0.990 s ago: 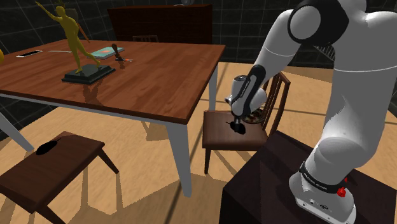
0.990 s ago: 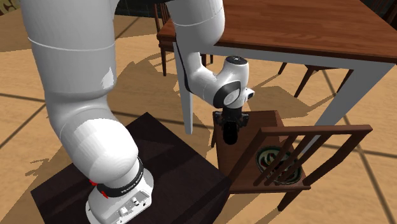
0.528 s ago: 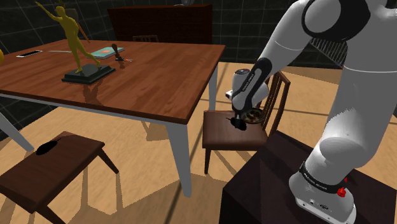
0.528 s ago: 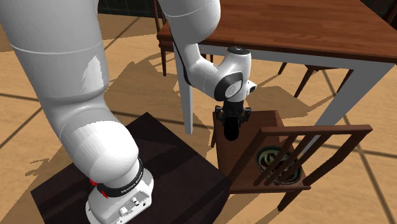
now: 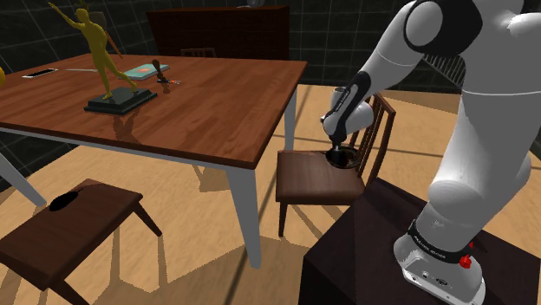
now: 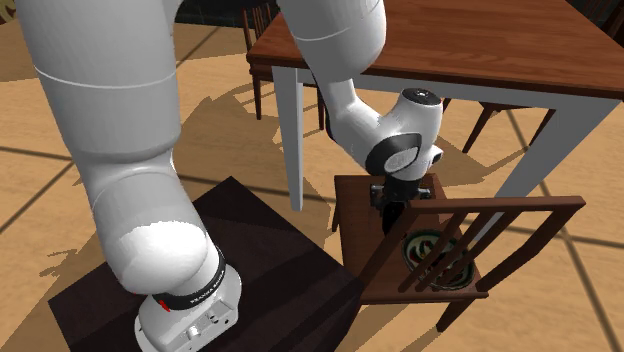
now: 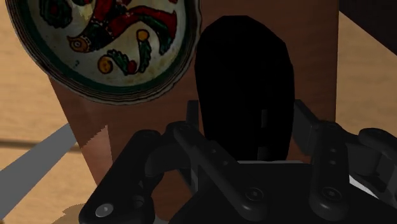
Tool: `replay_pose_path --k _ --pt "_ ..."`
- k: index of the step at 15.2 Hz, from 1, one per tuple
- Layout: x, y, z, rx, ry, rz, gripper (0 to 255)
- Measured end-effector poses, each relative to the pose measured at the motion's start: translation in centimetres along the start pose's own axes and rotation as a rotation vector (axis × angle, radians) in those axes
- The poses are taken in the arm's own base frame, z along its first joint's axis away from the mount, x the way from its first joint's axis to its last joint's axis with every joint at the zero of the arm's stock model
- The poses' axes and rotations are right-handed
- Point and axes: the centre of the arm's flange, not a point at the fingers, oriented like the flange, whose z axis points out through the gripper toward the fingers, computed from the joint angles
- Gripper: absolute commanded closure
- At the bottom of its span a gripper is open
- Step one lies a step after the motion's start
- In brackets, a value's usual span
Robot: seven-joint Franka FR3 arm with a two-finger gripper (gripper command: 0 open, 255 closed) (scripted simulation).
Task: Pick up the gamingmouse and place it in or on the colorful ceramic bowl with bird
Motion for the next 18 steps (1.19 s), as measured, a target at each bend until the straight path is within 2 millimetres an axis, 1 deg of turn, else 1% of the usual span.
replay_pose_path --k 2,5,7,10,12,18 --pt "-1.1 1.8 0.4 0.000 0.000 -0.001 255" --pt "-3.3 5.4 0.8 0.000 0.000 -0.001 255" --pt "-5.0 7.5 1.1 0.000 0.000 -0.001 255" --pt "-6.1 10.7 1.6 0.004 0.003 -0.012 255" --pt "-6.2 11.4 2.5 0.009 0.006 -0.019 255" --pt "-6.4 11.1 5.6 0.012 0.006 -0.022 255"
